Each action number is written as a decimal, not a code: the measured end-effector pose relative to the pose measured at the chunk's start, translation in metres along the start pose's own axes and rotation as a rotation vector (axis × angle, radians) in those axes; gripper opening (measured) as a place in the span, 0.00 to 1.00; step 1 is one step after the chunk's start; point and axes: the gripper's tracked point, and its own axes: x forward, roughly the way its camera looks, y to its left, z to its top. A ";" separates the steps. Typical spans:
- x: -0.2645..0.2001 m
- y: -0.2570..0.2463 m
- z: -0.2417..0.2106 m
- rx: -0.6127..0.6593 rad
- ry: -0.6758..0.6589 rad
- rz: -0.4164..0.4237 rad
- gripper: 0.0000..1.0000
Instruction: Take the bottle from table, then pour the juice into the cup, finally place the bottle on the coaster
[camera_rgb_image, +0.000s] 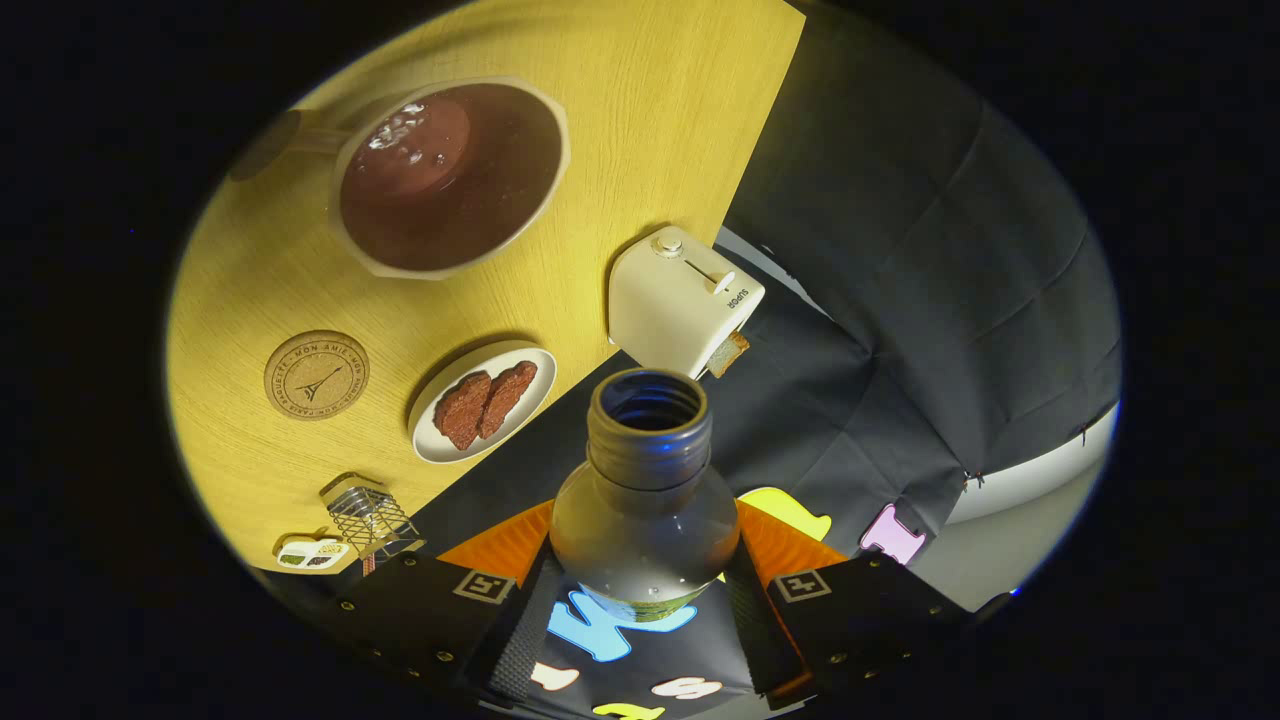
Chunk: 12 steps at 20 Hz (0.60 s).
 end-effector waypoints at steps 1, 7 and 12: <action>0.000 0.000 0.001 0.009 -0.002 0.002 0.79; 0.001 0.012 0.009 0.117 -0.016 0.034 0.79; -0.002 0.028 0.009 0.281 0.006 0.084 0.79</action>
